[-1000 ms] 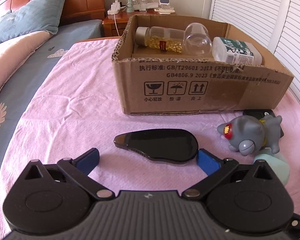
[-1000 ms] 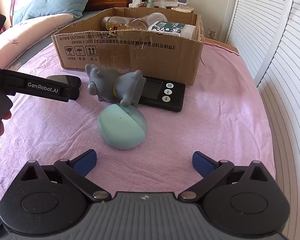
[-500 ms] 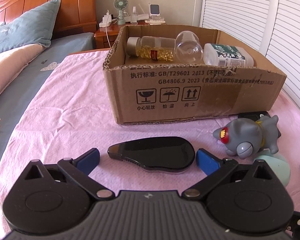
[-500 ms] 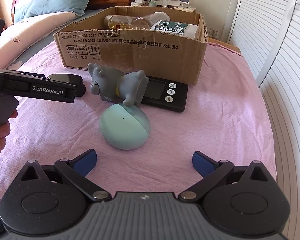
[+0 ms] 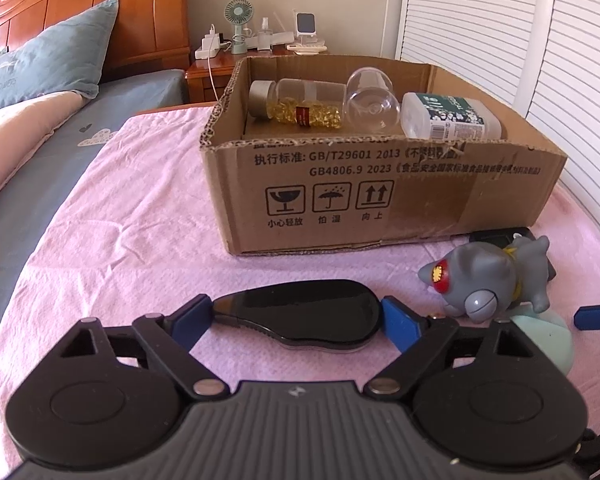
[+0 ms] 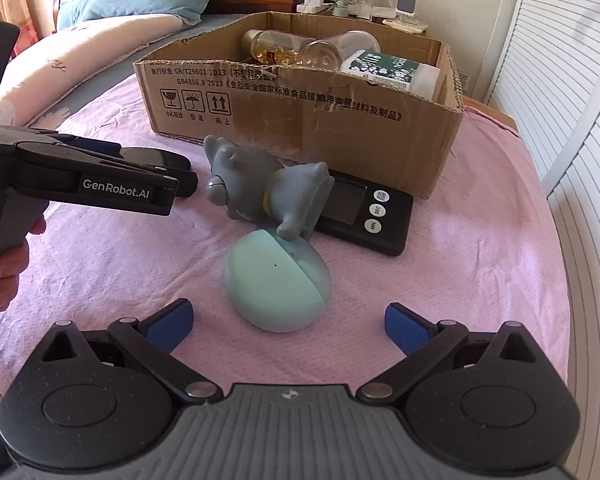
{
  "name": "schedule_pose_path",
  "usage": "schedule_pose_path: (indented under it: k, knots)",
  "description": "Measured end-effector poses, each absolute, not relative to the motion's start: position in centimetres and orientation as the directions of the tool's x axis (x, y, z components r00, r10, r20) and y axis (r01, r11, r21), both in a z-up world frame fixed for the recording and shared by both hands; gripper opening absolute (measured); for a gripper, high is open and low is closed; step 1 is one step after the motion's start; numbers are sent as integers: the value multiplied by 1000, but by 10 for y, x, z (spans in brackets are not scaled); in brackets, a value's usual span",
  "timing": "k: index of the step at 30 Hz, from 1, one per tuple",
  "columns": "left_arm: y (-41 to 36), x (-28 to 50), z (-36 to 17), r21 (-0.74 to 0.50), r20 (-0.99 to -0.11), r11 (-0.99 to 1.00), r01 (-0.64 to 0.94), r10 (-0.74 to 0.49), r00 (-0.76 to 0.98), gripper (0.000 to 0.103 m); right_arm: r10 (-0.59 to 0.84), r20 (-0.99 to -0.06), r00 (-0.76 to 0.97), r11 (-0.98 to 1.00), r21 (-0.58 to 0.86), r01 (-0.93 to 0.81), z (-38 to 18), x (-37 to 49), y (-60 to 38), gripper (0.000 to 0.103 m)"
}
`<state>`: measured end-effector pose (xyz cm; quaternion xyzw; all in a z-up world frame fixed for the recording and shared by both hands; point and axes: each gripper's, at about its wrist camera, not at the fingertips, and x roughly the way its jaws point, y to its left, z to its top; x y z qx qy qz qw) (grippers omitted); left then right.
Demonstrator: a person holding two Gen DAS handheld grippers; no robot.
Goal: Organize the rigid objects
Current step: 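Grasp black oval case with left gripper while right holds the green ball, then lower black case into box with left gripper while right carries ball toward box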
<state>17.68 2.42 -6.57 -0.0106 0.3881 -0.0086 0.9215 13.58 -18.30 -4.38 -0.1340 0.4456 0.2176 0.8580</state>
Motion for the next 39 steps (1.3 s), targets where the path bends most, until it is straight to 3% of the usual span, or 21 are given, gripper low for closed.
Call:
schedule_pose_path:
  k: [9, 15, 17, 25, 35, 39]
  knots:
    - [25, 177, -66, -28, -719, 1000, 9, -27, 695, 90, 346, -816, 462, 789, -14, -615, -44, 145, -169, 99]
    - [25, 179, -65, -27, -722, 1000, 10, -26, 692, 90, 393, -830, 396, 730, 20, -683, -38, 133, -164, 90]
    - [25, 179, -65, -28, -722, 1000, 11, -27, 692, 90, 373, -826, 423, 746, -5, -666, -38, 136, -164, 80]
    - [25, 180, -65, -27, -725, 1000, 15, -30, 688, 90, 378, -816, 438, 724, -35, -689, -36, 145, -164, 59]
    - [30, 179, -60, -43, -757, 997, 66, -76, 649, 89, 336, -829, 446, 740, -61, -670, -32, 130, -166, 58]
    - [29, 172, -54, 3, -766, 992, 124, -77, 639, 89, 318, -838, 444, 751, -62, -657, -29, 125, -172, 58]
